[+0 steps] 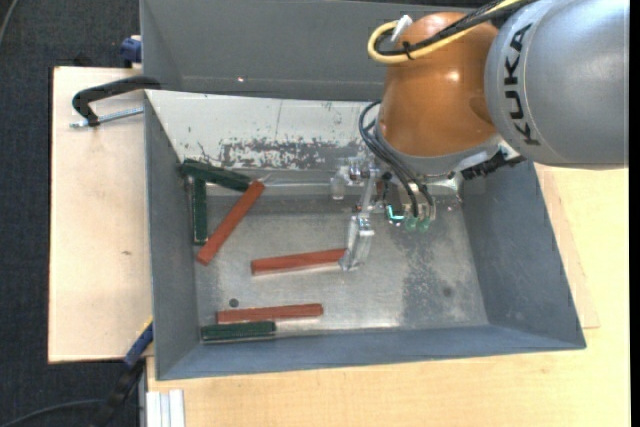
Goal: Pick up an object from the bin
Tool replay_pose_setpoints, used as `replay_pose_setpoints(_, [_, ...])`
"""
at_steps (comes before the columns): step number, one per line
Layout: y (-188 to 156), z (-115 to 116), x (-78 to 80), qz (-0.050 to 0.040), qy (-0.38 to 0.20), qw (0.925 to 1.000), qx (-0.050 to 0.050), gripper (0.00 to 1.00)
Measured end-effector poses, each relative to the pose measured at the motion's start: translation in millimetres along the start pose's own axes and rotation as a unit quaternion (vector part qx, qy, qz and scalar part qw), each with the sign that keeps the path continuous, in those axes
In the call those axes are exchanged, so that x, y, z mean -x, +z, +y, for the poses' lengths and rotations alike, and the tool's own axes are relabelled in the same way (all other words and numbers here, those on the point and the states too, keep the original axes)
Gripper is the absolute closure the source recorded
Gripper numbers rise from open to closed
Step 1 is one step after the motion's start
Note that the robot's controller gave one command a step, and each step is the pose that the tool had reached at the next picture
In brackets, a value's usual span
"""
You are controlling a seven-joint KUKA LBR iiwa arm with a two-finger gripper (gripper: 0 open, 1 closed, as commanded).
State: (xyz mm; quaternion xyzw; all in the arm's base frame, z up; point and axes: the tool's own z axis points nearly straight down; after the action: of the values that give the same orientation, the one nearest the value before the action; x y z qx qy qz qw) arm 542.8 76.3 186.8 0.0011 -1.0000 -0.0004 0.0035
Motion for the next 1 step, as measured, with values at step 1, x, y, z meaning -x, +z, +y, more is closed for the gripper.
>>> replay_pose_setpoints(1, [118.2, 25.0, -2.7, -0.0012, -0.337, 0.9416, 0.000, 0.00])
